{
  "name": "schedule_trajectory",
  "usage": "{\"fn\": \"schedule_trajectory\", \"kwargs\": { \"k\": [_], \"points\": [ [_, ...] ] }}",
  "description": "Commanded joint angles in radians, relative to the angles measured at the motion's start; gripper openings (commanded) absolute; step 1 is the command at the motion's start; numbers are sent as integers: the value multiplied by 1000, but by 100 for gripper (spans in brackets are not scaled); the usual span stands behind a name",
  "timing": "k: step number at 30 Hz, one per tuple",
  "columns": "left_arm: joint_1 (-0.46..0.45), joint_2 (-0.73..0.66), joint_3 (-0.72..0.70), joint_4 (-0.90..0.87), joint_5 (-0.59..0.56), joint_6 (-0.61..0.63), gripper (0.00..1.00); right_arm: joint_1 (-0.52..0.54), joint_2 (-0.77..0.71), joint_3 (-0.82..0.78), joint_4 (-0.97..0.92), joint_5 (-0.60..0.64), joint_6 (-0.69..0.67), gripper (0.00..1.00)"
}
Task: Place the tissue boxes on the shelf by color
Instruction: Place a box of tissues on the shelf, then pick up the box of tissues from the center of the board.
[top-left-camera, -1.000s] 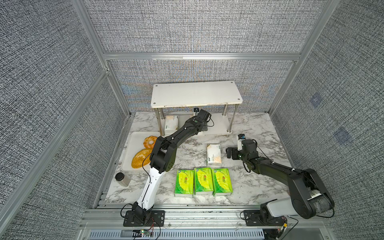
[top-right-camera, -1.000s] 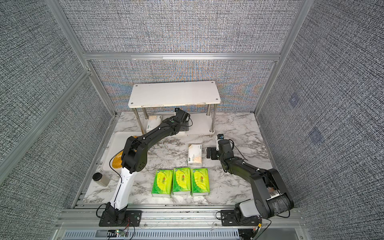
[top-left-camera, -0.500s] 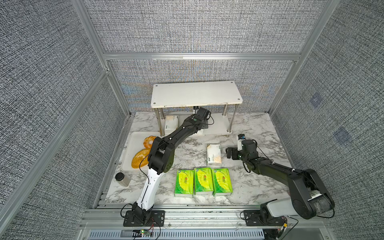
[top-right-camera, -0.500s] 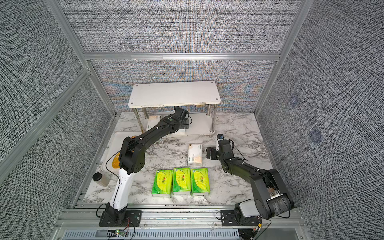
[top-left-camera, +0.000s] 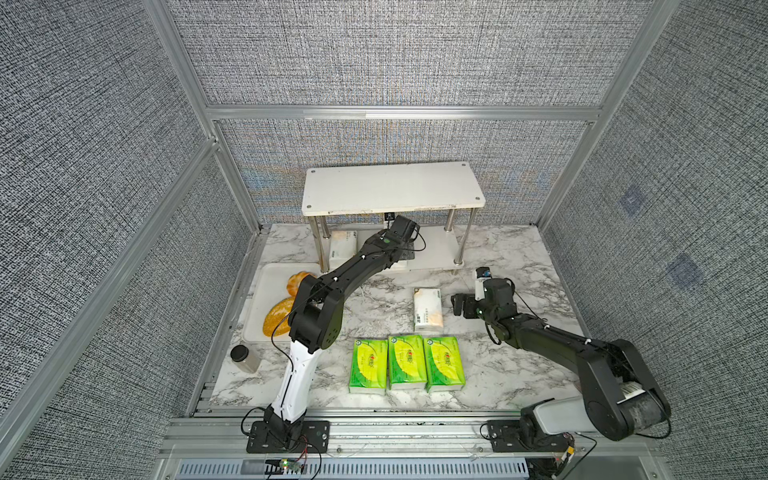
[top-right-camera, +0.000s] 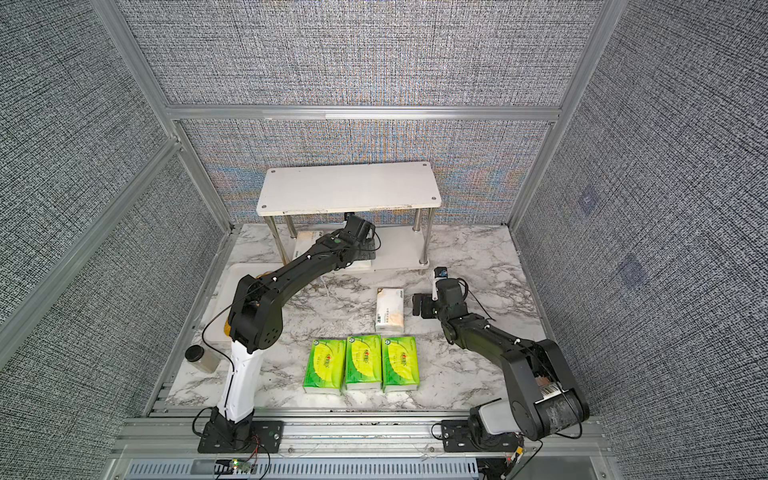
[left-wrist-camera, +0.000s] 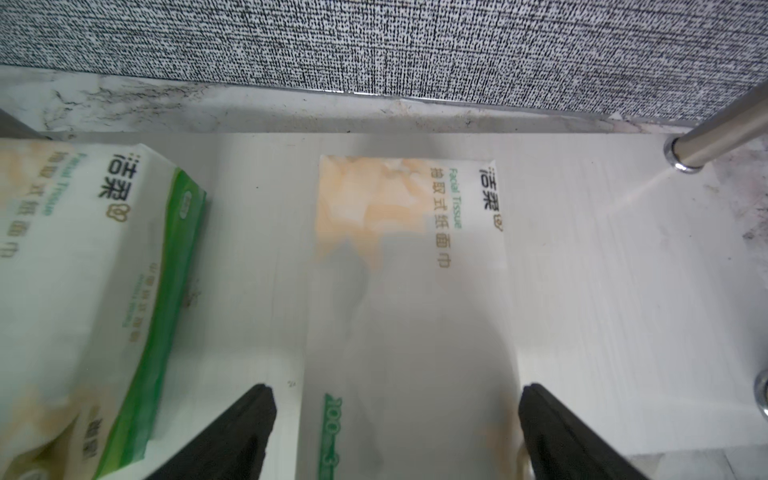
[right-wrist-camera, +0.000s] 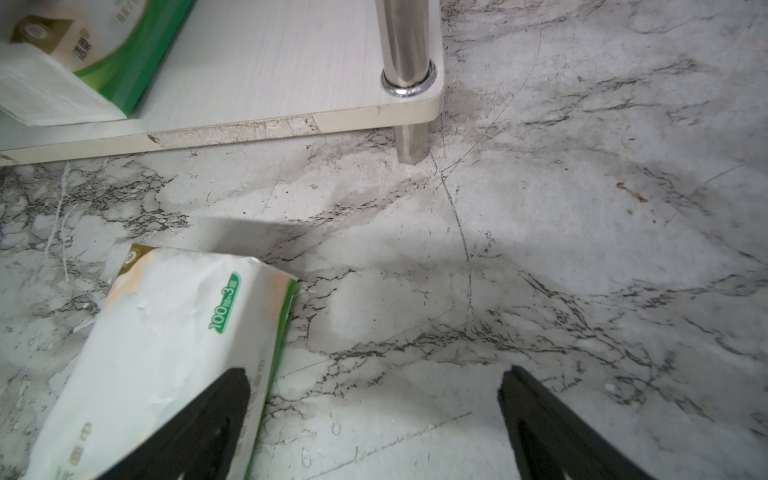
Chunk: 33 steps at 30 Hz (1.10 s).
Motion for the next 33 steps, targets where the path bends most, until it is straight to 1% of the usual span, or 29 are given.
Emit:
{"fn": "schedule_trajectory", "kwargs": {
  "k": [1, 6, 11, 14, 17, 20, 23, 26, 33],
  "points": [
    [-17, -47, -59, 48, -11, 22, 96, 6, -3, 9, -3, 7, 1, 99],
    [-66, -129, -157, 91, -53, 65, 96, 24, -1, 26, -19, 16, 1, 99],
    [-114, -222, -288, 126, -64, 48, 96, 58, -4, 45, -24, 10, 25, 99],
    [-128, -280, -364, 127, -64, 23, 96, 122, -11, 38, 11, 20, 93, 99],
    [-138, -348, -465, 129, -73, -5, 96, 225, -2, 30, 44, 95, 171, 99],
    [-137, -418, -576, 139, -94, -27, 96, 312, 39, 45, 62, 184, 226, 99],
    [-138, -480, -666, 132, -127, -52, 96, 353, 91, 71, 69, 237, 257, 99],
    [-135, -528, -745, 137, -150, -68, 96, 371, 144, 112, 51, 248, 253, 99],
    [-132, -550, -854, 161, -166, -112, 97, 397, 225, 176, 6, 253, 264, 99]
  ]
}}
